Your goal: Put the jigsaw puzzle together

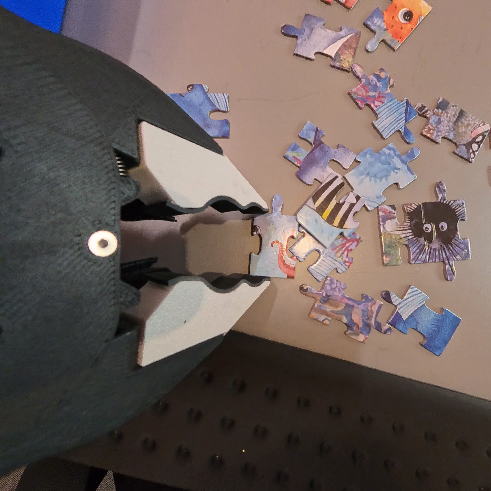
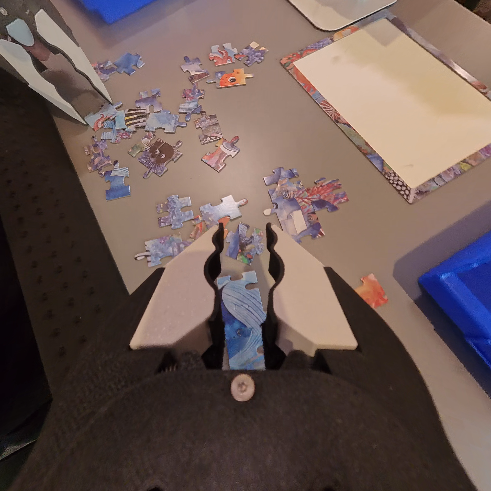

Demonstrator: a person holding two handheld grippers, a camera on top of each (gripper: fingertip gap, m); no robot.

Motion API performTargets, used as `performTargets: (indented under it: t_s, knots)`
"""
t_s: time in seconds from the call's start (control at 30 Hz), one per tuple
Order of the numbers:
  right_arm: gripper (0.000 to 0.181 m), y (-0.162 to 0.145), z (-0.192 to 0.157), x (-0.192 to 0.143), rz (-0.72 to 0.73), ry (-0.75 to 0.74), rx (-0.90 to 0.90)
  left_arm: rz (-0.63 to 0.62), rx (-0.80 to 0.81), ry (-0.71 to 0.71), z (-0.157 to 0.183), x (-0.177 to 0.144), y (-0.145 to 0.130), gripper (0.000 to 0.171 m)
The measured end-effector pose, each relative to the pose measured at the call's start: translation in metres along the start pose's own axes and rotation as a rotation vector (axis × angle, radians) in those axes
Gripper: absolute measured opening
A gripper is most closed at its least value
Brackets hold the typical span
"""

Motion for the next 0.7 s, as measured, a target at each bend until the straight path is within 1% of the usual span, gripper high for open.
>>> performTargets:
  t_s: [0.1,0.2,0.37,0.57,0.7]
  knots:
    - [0.030,-0.011,0.000,-0.011,0.002,-0.022,0.023,0.018,-0.004,0.012,-0.002,-0.004,0.003,0.045]
    - [0.030,-0.021,-0.002,-0.014,-0.015,-0.025,0.035,0.036,-0.006,0.025,-0.004,-0.009,0.006,0.045]
    - [0.031,-0.034,-0.007,-0.012,-0.046,-0.017,0.033,0.043,-0.002,0.046,-0.006,-0.016,0.012,0.046]
    - [0.030,-0.039,-0.020,-0.001,-0.058,0.051,0.003,0.059,-0.009,0.066,-0.008,-0.024,0.015,0.046]
    - [0.032,-0.043,-0.031,0.007,-0.079,0.095,-0.033,0.088,0.011,0.043,-0.002,-0.025,0.028,0.046]
Point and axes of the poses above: each gripper's, where its closed fingertips meet, x out along the fingers, y out of its top, z = x × y across the jaws, the point moved 6 cm from there along -x, back along the fingers, and after that the axes turned 13 degrees about -x, right-handed, at the moved point
